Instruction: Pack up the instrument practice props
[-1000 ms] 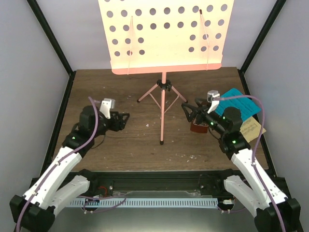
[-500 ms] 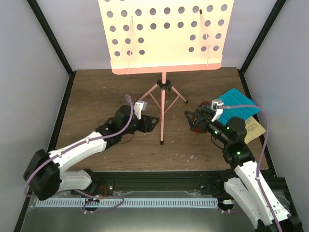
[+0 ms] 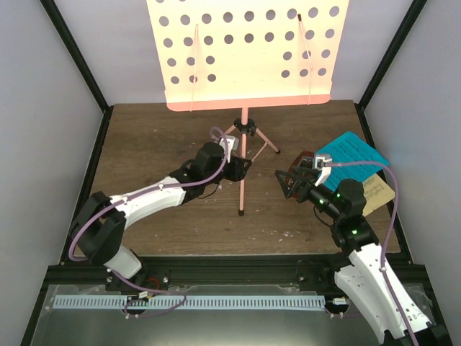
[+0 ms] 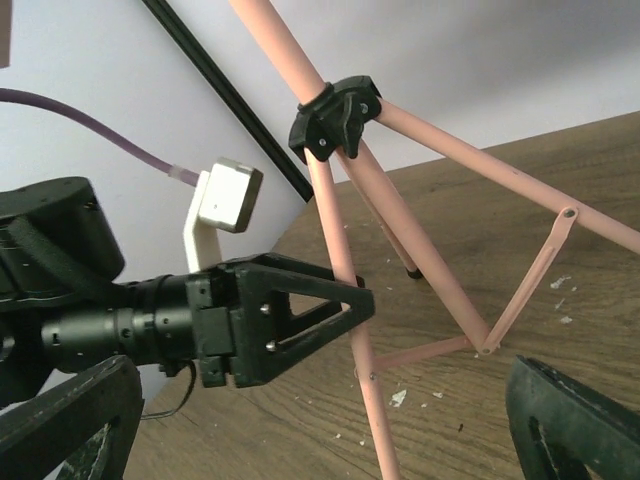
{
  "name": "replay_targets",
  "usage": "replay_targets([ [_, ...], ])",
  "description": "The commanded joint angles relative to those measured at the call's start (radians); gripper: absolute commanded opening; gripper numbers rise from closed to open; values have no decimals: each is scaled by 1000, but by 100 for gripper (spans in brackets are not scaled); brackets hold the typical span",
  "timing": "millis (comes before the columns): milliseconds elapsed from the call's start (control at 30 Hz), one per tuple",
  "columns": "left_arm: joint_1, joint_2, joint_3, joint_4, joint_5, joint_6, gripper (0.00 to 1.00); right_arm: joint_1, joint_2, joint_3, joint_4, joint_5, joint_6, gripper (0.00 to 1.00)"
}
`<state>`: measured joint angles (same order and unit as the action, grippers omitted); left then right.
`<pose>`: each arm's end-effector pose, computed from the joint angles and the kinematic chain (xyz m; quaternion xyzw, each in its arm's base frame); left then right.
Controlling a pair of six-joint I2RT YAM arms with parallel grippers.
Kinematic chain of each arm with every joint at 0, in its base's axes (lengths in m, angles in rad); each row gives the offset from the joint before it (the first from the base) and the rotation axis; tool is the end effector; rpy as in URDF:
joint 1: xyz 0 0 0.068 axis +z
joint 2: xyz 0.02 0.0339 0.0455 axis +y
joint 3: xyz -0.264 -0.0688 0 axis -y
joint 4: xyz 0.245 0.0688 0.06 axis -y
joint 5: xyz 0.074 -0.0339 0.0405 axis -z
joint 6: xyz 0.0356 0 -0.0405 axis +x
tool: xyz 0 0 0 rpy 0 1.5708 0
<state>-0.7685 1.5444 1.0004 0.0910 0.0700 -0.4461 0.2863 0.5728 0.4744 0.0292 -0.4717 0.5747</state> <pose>0.2515 -0.2466 0.2540 0.1543 0.8334 -0.3268 0.4182 0.1425 0.0588 0.2849 -0.0556 0.7264 0.4321 0.5315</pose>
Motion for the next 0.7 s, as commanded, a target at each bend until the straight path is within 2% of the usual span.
replay_targets([
  [0,-15,30,49,-9,-89,59,56,-3,-31,-2,-11,3,5,100],
  [200,-16,29,51,-50,-140,88,29,-3,-28,-4,-14,10,4,100],
  [367,-17,-10,30,-85,-128,108,13,-2,-19,-3,1,-3,13,100],
  [500,-16,-81,-22,-128,-122,123,5,-3,-14,-4,11,-10,13,100],
  [667,-15,-198,-95,-204,-66,163,0,-2,3,-6,30,-20,21,100],
])
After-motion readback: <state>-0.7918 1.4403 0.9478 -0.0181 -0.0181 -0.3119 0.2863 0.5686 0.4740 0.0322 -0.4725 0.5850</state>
